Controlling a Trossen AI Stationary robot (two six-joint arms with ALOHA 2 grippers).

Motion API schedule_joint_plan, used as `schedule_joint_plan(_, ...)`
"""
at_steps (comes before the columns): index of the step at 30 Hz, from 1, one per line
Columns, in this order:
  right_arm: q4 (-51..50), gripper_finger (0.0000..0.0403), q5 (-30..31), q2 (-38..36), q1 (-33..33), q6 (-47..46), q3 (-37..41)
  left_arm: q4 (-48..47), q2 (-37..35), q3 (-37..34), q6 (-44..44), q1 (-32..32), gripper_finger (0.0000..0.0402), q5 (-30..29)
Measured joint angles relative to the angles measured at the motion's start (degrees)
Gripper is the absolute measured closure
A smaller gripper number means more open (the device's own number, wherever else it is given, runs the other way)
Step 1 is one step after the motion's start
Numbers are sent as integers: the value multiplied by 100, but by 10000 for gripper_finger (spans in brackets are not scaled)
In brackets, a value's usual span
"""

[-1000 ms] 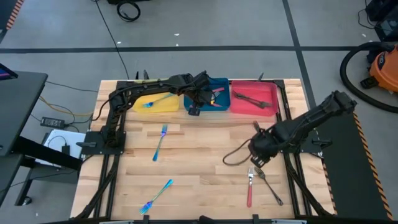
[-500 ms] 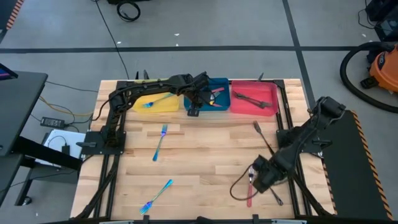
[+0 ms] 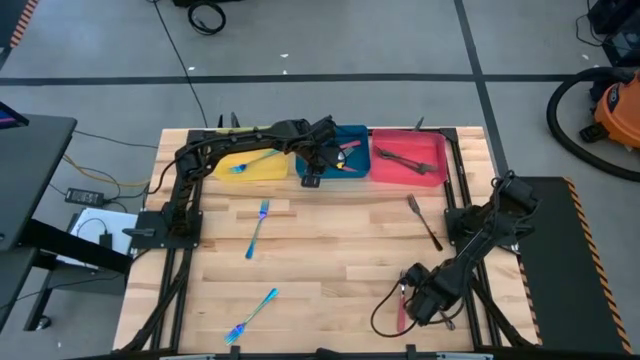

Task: Sort silverware by color (type)
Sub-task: Put the black fork into the pink bin

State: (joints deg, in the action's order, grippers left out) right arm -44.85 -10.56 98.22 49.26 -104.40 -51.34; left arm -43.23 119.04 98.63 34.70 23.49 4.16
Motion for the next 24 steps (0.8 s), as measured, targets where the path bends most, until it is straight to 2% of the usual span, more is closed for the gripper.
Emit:
schedule_joint_plan(11, -572, 232, 283, 68, -268, 208, 9, 7, 0, 0, -2, 0, 306, 0)
schedule_joint_plan(24, -60, 242, 124, 19, -582, 253, 339, 9, 0, 0, 42, 0, 306, 2)
